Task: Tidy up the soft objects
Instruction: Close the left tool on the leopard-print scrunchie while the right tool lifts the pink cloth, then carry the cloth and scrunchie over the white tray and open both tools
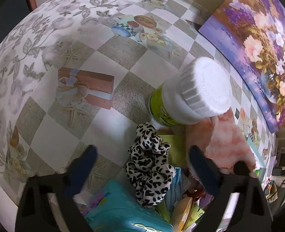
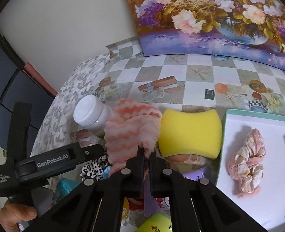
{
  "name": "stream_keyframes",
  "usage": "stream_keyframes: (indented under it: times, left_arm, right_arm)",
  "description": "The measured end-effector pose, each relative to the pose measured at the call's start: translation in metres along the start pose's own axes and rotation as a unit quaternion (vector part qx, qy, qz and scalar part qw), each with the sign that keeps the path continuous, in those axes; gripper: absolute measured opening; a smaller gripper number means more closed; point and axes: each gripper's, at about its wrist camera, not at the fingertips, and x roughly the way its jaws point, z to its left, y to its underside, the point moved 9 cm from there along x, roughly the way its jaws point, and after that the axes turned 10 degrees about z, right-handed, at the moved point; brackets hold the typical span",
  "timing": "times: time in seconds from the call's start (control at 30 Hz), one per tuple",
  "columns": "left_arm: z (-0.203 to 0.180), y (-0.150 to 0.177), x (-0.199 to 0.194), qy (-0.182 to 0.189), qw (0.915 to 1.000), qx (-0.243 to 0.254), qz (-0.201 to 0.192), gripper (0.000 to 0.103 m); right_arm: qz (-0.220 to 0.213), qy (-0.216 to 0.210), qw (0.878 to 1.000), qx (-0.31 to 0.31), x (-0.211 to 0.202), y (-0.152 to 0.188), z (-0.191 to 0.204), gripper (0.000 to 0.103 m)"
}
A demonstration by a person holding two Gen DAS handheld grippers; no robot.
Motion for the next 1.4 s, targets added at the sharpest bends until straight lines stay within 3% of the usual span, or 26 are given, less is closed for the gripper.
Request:
stream_keyframes:
  times: [0.13,0.47,0.63,0.8,1.07,1.4]
  left_arm:
    - [-0.007,0.002,0.004,0.009,0.9999,0.009,0.012,0.073]
    - [-0.023,0.008,0.018,-0.021,0.9986,0.044,0.021,0.067]
    - [-0.028,0.006,0.016,-0.012,0.9992,0.037,0.013,0.04]
    - [-0.026,0.003,0.011,-0.005,0.9996,0.026,0.0,0.03]
    - [-0.017,-0.005,-0.015,0.009,0.9991,0.012,-0.041,0.024]
    - [-0.011,-0.008,-0.067,0.03,0.993,0.003,-0.115,0.022]
  right_arm:
    - [0.004,0.001,1.0,0.006,0.001,0.002,-0.003,0.004]
    - [0.01,0.003,1.0,0.009,0.004,0.003,-0.005,0.004]
    - [0.01,0.001,1.0,0.011,0.004,0.003,-0.005,0.004]
    - [0.014,-0.001,1.0,0.011,0.006,0.005,-0.005,0.004]
    - [-0.005,-0.029,1.0,0.003,-0.002,0.001,0.004,0.004]
    - [-0.06,-0.082,0.995,-0.004,-0.044,-0.014,0.021,0.003]
